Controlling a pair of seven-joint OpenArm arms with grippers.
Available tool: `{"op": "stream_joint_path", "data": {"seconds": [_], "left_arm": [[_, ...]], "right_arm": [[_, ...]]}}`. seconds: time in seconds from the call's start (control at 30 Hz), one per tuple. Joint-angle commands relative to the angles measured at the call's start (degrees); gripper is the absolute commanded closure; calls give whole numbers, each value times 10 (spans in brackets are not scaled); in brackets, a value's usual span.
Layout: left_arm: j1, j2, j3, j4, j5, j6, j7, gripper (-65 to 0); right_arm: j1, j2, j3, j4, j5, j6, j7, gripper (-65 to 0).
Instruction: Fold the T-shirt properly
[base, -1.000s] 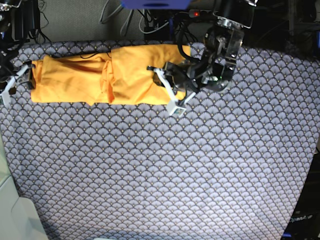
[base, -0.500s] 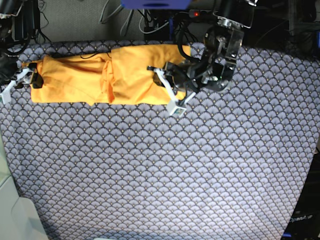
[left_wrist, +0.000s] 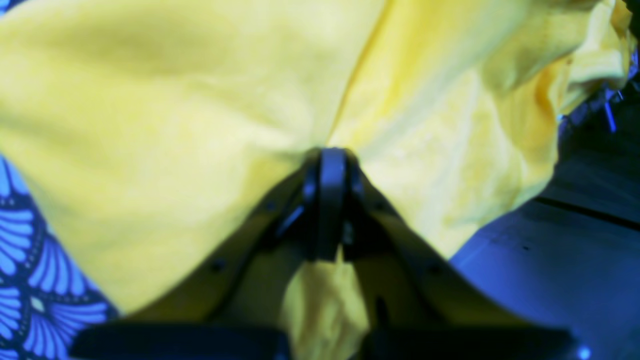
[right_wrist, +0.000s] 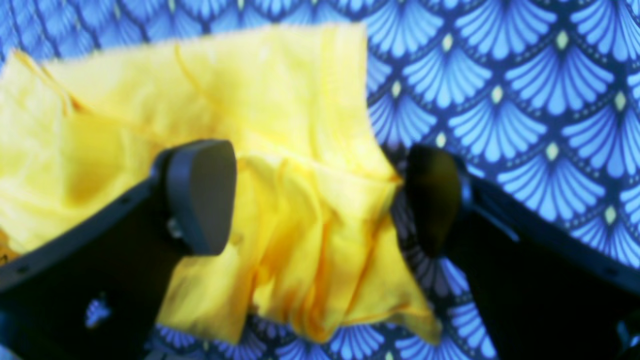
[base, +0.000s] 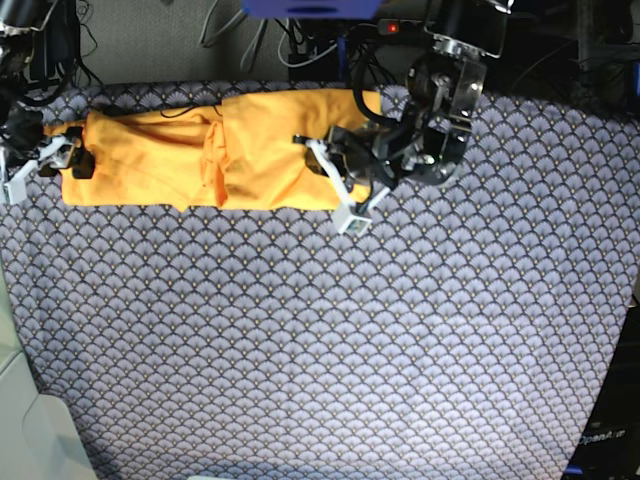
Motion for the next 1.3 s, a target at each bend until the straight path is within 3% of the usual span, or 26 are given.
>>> {"op": "stream_joint_path", "data": {"seconds": [0.0, 0.13, 0.3, 0.33, 0.53, 0.73, 0.93, 1.1, 1.27], "left_arm": [[-12, 2, -1, 14, -7, -1, -9, 0], [-28, 8, -1, 22, -16, -1, -8, 0], [-40, 5, -22, 26, -77, -1, 17, 0], [-44, 5, -34, 26, -86, -1, 28, 0], [-48, 2, -120, 34, -122, -1, 86, 0], [-18, -31, -153, 95, -114, -1, 113, 0], [15, -55, -171, 110, -114, -1, 109, 0], [31, -70, -171, 110, -114, -1, 107, 0], [35, -71, -180, 111, -114, -3, 107, 0]], "right_arm": [[1, 8, -1, -7, -9, 1, -15, -474], [8, 9, -16, -7, -8, 1, -19, -284], [6, 8, -22, -10, -8, 1, -19, -23], [4, 8, -22, -9, -8, 1, -19, 0], [2, 8, -20, -1, -6, 1, -20, 0], [-36, 7, -17, 91, -5, 1, -20, 0], [-84, -30, -17, 224, -4, 1, -25, 0], [-83, -55, -19, 300, -4, 1, -110, 0], [-82, -89, -21, 372, -4, 1, -155, 0]]}}
